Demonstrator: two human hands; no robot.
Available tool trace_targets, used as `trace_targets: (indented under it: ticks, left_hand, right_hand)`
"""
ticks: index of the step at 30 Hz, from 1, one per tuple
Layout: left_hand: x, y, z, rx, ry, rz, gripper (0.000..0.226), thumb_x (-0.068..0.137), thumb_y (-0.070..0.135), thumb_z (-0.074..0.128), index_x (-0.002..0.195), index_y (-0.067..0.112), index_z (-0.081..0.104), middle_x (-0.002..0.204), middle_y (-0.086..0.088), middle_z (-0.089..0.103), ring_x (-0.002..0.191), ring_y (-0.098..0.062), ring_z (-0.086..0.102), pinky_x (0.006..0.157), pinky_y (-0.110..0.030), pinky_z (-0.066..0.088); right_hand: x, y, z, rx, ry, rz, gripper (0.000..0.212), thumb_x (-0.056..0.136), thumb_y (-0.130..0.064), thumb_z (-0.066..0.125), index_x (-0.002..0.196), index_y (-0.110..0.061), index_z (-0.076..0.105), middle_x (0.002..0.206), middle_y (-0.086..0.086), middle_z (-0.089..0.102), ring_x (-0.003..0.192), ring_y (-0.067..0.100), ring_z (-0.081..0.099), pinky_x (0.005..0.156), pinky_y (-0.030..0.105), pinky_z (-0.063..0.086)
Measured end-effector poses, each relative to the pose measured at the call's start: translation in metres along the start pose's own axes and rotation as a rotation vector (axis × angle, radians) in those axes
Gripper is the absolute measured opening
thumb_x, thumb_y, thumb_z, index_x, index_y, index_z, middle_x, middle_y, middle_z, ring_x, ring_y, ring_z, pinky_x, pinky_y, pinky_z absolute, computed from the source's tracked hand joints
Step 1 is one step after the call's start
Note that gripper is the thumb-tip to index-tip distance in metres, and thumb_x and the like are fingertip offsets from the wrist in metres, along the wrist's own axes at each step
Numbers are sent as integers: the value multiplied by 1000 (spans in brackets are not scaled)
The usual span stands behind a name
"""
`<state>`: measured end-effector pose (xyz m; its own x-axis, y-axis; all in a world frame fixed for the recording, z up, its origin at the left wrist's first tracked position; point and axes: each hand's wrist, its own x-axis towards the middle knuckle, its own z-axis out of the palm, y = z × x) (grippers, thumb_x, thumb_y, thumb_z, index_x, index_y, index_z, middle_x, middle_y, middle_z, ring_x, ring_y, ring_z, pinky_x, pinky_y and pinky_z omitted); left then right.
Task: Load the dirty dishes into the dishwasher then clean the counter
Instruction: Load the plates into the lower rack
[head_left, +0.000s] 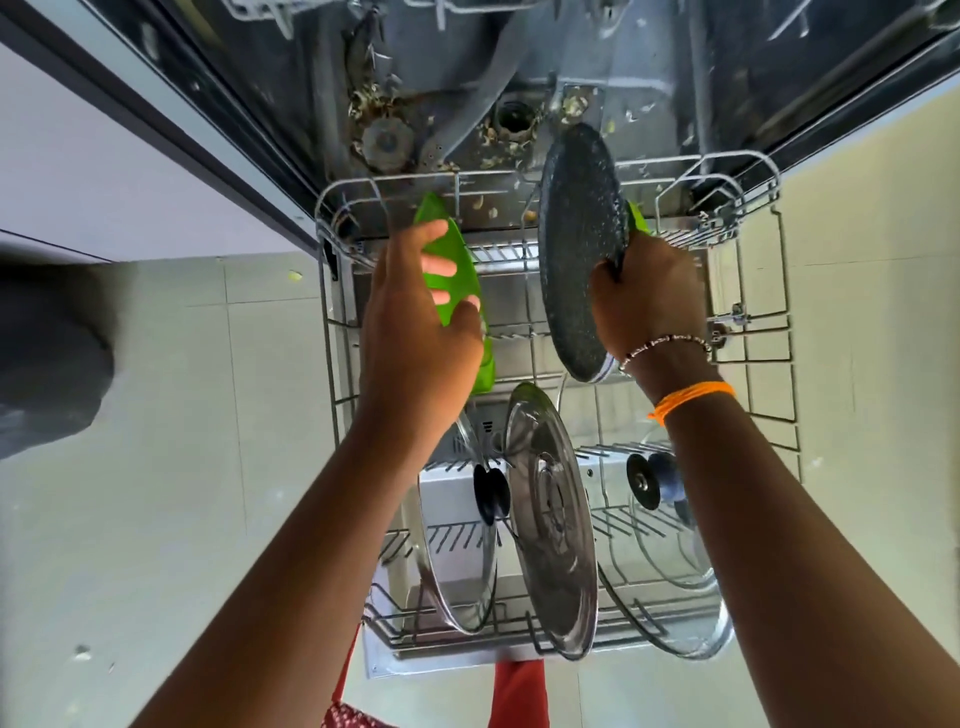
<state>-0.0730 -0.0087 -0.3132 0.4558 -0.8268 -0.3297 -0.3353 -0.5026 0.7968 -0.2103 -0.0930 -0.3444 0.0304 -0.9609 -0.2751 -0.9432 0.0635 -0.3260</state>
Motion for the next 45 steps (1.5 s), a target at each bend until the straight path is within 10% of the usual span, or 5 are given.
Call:
trace_targets:
  ticks: [17,27,34,39,45]
  left_hand:
    - [-24,-28,-37,-32,-87,-101,40,87,-1,54,122,16,51,105,1,58,81,7,51,64,4,36]
    - [-21,-4,-153,-43,-149,-50,37,86,-4,45,113,17,57,97,2,62,79,-5,56,65,-4,38]
    - [-23,37,-274,-225,6,-48,34,80,-6,46,99,15,65,93,-2,66,86,-14,59,84,-28,47]
    - [-58,55,-355,-302,121,-106,26,82,6,51,90,27,65,90,5,63,96,-23,63,88,-46,52]
    - [-107,70,-442,-314,217,-6,18,94,12,48,103,20,61,96,4,60,92,-16,61,73,-28,56]
  right_hand:
    - [-37,-20,14,239,306,-169,36,70,9,50,102,-2,61,111,20,59,100,39,55,87,45,46]
    - [-125,-166,-15,668,44,-71,31,70,-2,42,82,-1,71,86,13,71,72,19,63,65,0,37]
    - [-177,-283,-58,820,-120,-111,30,75,6,42,87,0,69,89,15,71,78,24,63,82,38,52]
    - [-212,-349,-99,799,-192,-262,21,86,5,48,91,1,68,83,5,64,74,18,60,75,28,50]
    - [-258,-414,-138,855,-221,-388,20,90,0,46,91,-1,67,79,4,62,55,-2,55,53,5,40]
